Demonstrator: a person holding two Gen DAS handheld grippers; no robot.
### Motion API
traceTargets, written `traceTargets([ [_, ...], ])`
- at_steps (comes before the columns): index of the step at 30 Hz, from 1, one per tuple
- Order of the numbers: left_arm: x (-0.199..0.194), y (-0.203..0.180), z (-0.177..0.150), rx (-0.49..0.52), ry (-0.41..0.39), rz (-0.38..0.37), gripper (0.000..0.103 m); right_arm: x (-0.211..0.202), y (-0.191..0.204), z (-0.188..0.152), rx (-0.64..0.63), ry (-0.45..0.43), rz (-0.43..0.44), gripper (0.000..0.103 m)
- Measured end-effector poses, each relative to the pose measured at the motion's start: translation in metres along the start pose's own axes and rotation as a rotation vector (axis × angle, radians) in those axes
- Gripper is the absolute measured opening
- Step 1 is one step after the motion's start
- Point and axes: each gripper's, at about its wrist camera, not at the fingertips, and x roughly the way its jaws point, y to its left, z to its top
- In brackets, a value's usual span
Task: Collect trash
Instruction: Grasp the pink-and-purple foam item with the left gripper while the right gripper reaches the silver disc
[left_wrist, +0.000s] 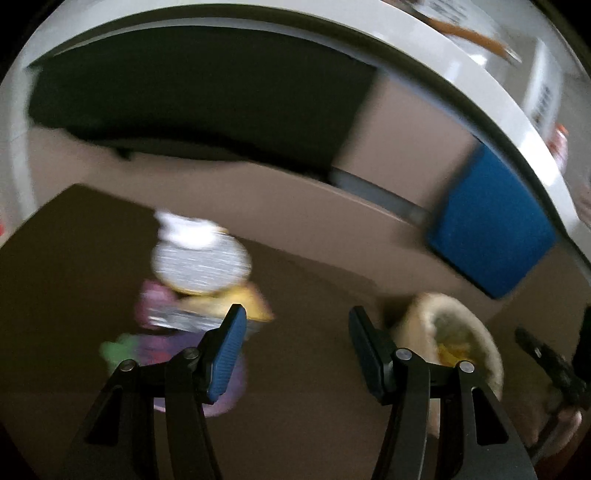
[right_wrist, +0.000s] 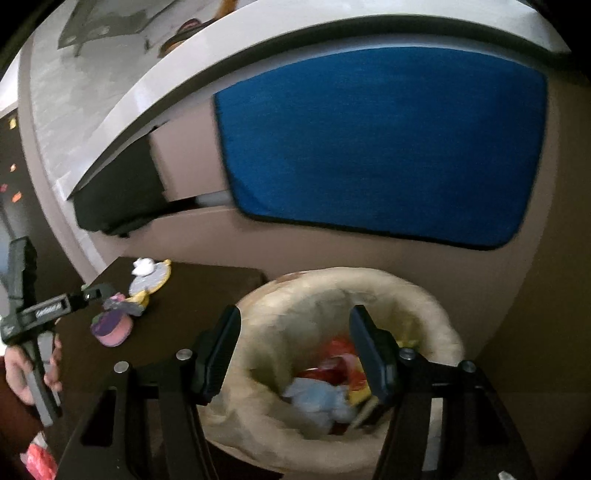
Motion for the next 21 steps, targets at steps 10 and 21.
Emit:
traceTargets([
  [10,0.044,0.107,0.017,-0.273,0.12,0.009,0.058,0.039,0.063,-0.013,-0.091,0.091,0.083,0.056],
  [21,0.071,0.085,-0.001,-0.097,0.307,-0.006,0.055,0.064,0.074,-0.028,-0.092,0.175,0.097,0.056],
])
